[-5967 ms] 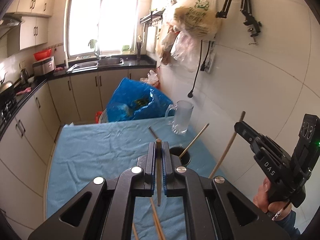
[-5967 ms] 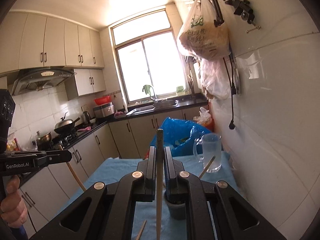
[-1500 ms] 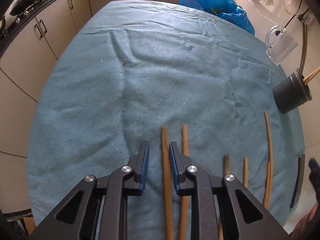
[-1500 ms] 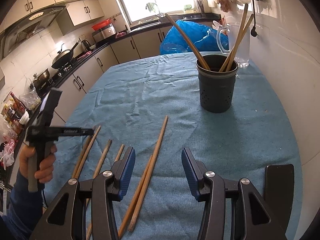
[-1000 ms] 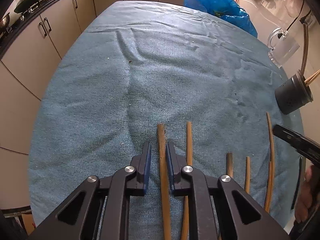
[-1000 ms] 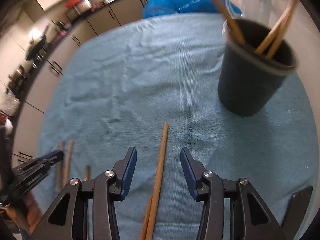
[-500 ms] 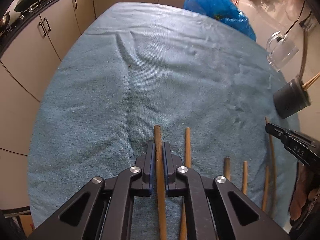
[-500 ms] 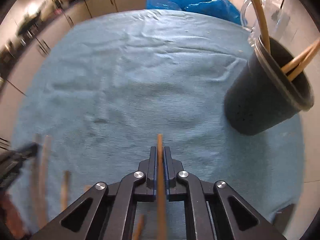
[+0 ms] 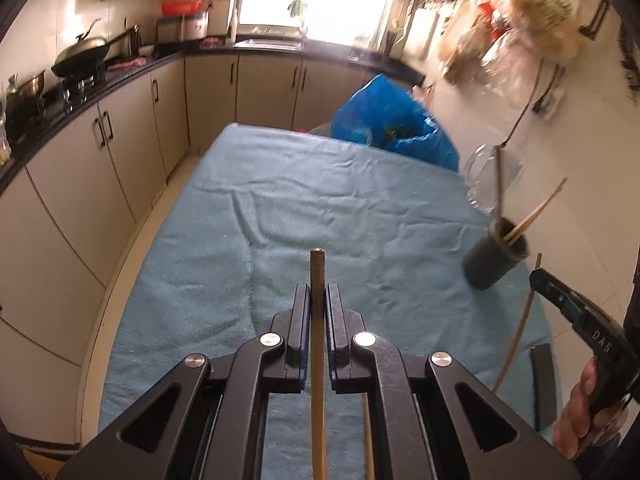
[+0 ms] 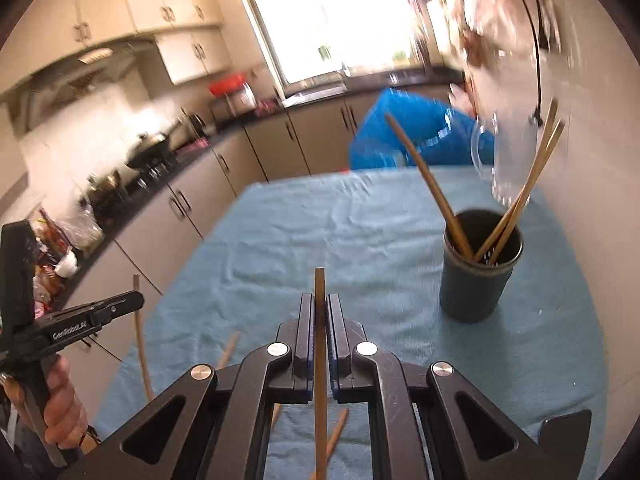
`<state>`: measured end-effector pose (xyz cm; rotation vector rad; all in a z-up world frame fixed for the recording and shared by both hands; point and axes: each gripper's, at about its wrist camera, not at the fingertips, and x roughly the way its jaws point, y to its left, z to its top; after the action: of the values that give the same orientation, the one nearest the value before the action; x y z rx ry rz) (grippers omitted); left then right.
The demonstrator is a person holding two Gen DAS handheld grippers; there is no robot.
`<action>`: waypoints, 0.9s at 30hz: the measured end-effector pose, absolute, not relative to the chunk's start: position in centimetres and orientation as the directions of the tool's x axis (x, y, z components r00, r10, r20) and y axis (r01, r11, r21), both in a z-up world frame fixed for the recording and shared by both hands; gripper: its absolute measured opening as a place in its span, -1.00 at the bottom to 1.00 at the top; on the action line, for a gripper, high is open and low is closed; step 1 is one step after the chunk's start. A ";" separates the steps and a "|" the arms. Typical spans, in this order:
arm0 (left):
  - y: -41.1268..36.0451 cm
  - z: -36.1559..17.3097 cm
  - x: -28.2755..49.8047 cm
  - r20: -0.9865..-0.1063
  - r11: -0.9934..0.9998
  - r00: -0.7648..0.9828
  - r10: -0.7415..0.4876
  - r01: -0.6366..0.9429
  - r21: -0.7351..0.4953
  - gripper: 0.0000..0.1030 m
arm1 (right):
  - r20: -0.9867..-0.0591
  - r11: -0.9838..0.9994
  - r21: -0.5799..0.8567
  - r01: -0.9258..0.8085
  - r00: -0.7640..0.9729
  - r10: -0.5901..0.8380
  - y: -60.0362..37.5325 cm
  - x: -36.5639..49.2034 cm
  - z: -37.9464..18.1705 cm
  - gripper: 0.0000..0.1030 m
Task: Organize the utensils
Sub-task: 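Close the left tool on a chopstick while the right tool grasps another, then lift the chopsticks with both tools and carry them over the black cup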
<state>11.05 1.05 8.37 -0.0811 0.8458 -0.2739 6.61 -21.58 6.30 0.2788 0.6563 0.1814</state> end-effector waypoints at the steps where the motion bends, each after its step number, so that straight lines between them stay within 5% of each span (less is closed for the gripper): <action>1: 0.9 8.8 10.6 -0.720 0.960 0.636 -0.276 0.212 -0.181 -0.87 | -0.558 0.949 0.305 -0.081 0.792 0.247 -21.4 6.1 6.6 -0.88; 9: -0.3 11.5 7.8 -0.673 0.955 0.680 -0.292 0.248 -0.163 -0.87 | -0.455 0.959 0.256 -0.126 0.859 0.234 -20.2 2.6 8.6 -0.88; 27: -1.5 14.0 6.2 -0.636 0.947 0.705 -0.314 0.284 -0.152 -0.87 | -0.387 0.953 0.279 -0.120 0.894 0.226 -22.3 0.3 10.1 -0.88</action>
<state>6.16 -1.50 13.96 -0.0442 0.7152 -0.3321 0.30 -22.33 10.15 0.2528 0.4294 0.1812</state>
